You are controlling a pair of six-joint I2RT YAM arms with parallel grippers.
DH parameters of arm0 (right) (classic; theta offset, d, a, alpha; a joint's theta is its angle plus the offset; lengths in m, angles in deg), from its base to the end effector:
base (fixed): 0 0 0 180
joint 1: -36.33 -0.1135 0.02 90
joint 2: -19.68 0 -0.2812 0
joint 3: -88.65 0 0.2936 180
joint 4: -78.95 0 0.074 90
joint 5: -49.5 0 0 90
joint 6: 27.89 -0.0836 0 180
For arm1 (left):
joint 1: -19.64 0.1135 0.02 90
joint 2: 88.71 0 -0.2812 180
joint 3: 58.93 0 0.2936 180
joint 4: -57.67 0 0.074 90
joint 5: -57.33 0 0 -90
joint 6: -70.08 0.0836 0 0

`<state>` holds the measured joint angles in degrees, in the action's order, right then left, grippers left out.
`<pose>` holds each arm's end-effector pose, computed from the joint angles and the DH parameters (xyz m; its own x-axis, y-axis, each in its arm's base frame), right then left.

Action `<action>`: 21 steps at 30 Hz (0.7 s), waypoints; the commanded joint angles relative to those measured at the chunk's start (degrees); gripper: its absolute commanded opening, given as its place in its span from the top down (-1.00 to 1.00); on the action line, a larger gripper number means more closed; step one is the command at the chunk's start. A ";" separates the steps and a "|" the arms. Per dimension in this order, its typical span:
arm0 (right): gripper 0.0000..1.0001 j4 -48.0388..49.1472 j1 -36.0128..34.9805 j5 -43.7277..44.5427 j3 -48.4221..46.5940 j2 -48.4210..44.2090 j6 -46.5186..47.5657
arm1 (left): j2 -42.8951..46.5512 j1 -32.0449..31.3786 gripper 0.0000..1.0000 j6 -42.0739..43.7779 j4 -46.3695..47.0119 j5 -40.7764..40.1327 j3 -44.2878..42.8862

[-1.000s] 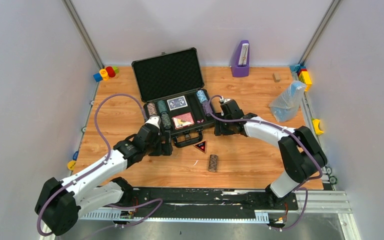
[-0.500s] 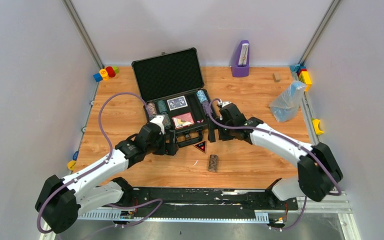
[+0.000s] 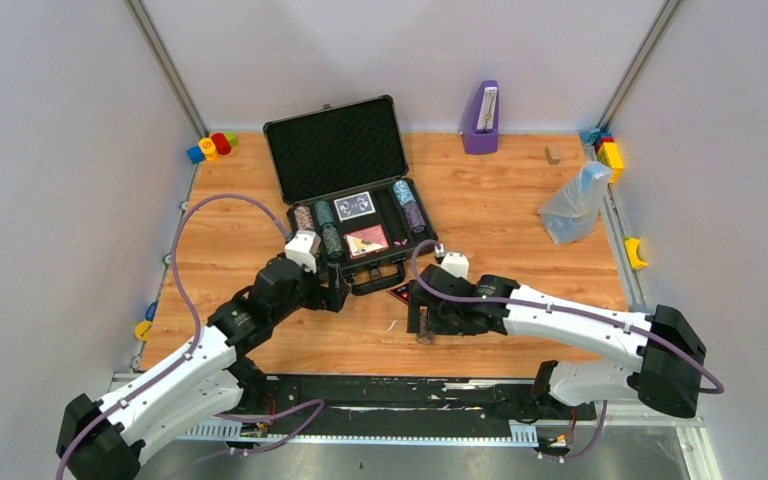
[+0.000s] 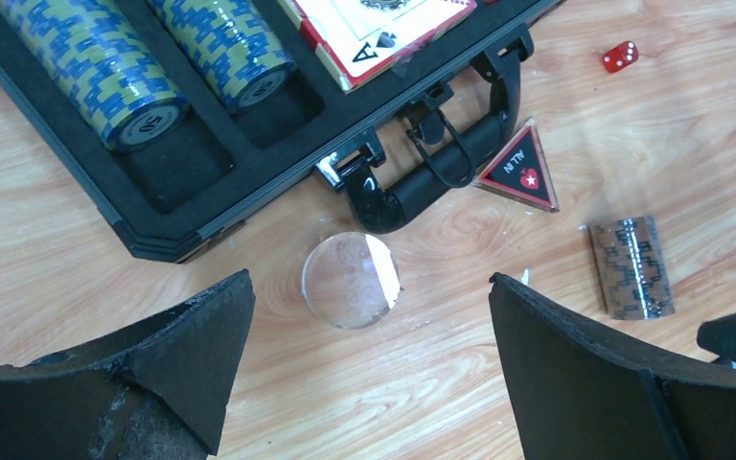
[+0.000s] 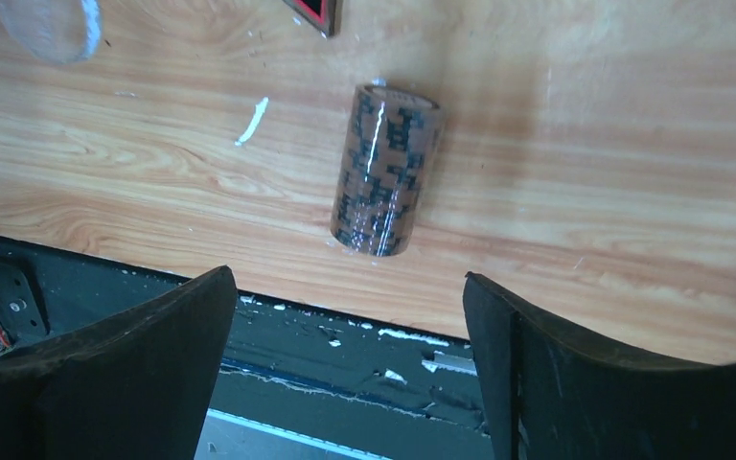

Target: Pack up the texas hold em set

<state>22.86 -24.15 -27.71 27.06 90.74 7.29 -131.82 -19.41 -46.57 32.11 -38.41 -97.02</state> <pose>0.1554 0.2369 0.1896 -0.9152 0.0015 -0.4031 -0.0963 0.9703 0.2221 0.1936 -0.1463 0.2000 -0.6043 -0.0845 -0.7923 0.3233 0.8829 -0.3407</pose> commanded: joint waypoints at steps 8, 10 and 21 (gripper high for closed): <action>-0.65 -3.05 -4.56 2.44 -0.54 7.00 -12.83 | 7.53 -0.33 -1.00 2.11 3.91 -3.69 4.21; -0.60 0.23 -4.55 0.09 0.98 7.68 -11.75 | 7.47 -0.33 -1.00 2.05 3.84 -3.71 4.29; 0.08 7.64 -4.56 -3.91 4.45 9.86 -9.33 | 8.20 -0.36 -1.00 1.69 3.09 -4.13 4.37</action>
<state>27.04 -28.42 -30.68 31.84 100.84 -2.51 -124.59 -19.41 -45.46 33.40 -41.80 -92.85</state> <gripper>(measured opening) 0.520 0.998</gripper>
